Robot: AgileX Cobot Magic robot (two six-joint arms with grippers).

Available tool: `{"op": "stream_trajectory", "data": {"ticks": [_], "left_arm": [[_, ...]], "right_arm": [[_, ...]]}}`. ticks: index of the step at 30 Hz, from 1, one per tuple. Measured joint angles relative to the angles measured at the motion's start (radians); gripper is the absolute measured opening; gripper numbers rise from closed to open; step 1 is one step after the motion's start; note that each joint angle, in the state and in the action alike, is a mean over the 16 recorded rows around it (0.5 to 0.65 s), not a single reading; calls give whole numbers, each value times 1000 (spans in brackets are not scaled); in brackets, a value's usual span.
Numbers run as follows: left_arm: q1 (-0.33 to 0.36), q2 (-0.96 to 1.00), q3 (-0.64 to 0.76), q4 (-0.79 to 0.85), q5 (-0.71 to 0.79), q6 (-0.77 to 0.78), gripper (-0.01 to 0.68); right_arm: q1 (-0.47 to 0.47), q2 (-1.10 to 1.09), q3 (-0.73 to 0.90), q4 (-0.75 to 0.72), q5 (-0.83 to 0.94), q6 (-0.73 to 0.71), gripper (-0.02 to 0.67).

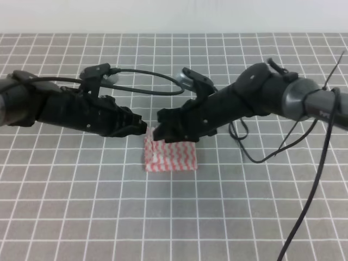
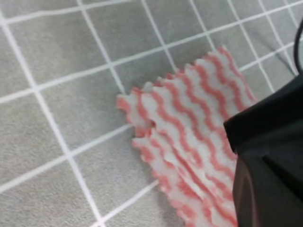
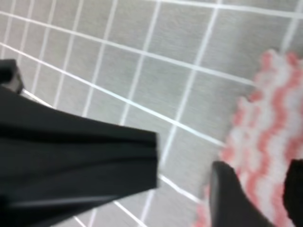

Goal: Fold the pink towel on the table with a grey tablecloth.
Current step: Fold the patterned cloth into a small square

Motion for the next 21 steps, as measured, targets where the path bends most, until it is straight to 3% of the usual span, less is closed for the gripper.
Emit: {"op": "stream_trajectory", "data": {"ticks": [11,21], "left_arm": [[-95,13,1,-14,-4,-6,-2],[-149,29,1,124,-23,-106,-3]], "right_arm": [[-51,-31,0,-155,126,45,26],[-55,-37,0,-273,179,119,-14]]}}
